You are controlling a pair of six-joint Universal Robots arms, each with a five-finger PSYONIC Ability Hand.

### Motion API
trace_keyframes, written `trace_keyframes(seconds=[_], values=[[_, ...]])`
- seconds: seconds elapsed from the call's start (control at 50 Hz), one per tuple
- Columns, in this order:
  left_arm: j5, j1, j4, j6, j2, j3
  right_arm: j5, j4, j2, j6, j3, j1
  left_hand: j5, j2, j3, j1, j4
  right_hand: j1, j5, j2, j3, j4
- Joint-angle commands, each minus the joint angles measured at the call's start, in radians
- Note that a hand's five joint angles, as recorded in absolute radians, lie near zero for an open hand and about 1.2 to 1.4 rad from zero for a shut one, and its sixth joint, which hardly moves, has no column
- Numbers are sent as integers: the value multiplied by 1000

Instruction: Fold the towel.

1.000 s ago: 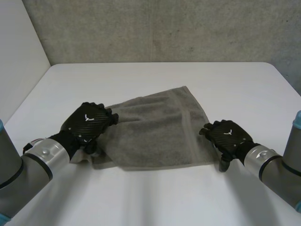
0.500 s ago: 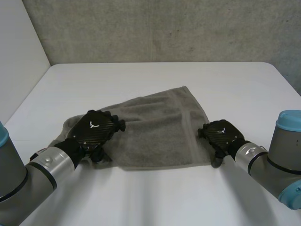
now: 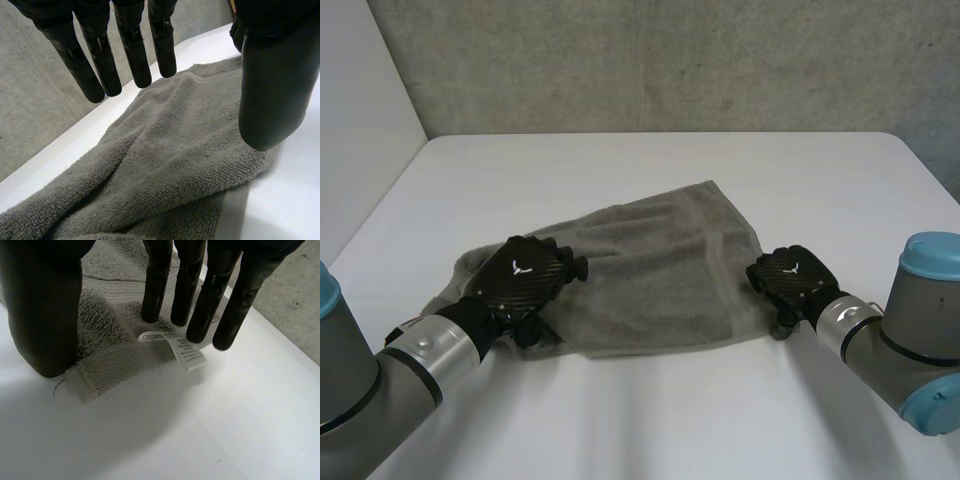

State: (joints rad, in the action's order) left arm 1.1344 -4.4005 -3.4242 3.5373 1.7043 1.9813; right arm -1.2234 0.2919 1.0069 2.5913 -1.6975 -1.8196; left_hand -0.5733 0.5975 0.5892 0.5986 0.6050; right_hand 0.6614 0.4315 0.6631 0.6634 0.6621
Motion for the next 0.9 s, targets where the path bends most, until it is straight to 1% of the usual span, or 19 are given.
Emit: trace_keyframes(seconds=[0.02,0.04,0.08,0.14,0.26,0.3,0.38,0.4,0.42,0.44,0.46,0.64,0.66,0.68,0.7,0.72,0.74,0.86,0.9], values=[[1,4,-4,-3,0,1,-4,15,-4,9,-1,-7,247,-96,-88,-97,-104,213,268,211,211,212],[1,4,-4,-3,0,1,-4,15,-4,9,-1,-7,247,-96,-88,-97,-104,213,269,212,211,213],[1,4,-4,-9,0,2,-2,16,-4,21,-1,-7,247,-96,-88,-97,-104,354,409,352,352,353],[1,4,-4,-15,0,2,-2,18,-4,35,-1,-6,247,-96,-88,-97,-104,419,474,417,417,418],[1,6,-4,-20,0,2,-4,18,-1,36,-1,-4,247,-96,-88,-97,-104,442,498,441,440,442],[1,7,-4,-20,0,7,-5,18,5,36,-1,-4,247,-96,-88,-97,-104,381,436,379,379,380],[1,12,-4,-20,0,7,-5,18,7,39,-1,-6,247,-96,-88,-97,-104,337,392,335,335,336],[1,13,-6,-20,0,7,-5,16,7,44,-1,-6,247,-96,-88,-97,-104,273,328,271,271,272],[1,13,-6,-20,0,7,-5,16,7,44,-1,-6,247,-96,-88,-97,-104,272,327,270,270,271],[1,13,-6,-20,0,8,-5,16,7,46,-2,-7,247,-96,-88,-97,-104,202,258,201,200,202],[1,13,-6,-20,2,8,-5,16,6,46,-1,-9,247,-96,-88,-97,-104,184,239,182,182,183],[1,12,-6,-20,11,8,-7,16,1,46,-2,-24,247,-96,-88,-97,-104,134,189,132,132,133],[1,12,-6,-20,12,8,-4,16,1,46,-4,-24,247,-96,-88,-97,-104,172,227,170,170,171],[1,12,-9,-20,15,8,-4,16,-1,49,-4,-24,247,-96,-88,-97,-104,280,335,278,278,279],[1,12,-9,-20,15,8,-4,16,-1,49,-4,-24,247,-96,-88,-97,-104,281,336,279,279,280],[1,12,-13,-20,18,10,-4,16,-1,50,-4,-21,247,-96,-88,-97,-104,455,511,454,453,455],[1,12,-13,-20,18,10,-4,18,1,50,-4,-20,247,-96,-88,-97,-104,704,759,702,702,703],[5,18,-26,-26,20,22,-13,13,42,79,-5,-6,247,-96,-88,-97,-104,735,790,733,733,734],[22,44,-26,-61,20,19,-27,7,119,130,-19,5,247,-96,-88,-97,-104,735,790,733,733,734]])
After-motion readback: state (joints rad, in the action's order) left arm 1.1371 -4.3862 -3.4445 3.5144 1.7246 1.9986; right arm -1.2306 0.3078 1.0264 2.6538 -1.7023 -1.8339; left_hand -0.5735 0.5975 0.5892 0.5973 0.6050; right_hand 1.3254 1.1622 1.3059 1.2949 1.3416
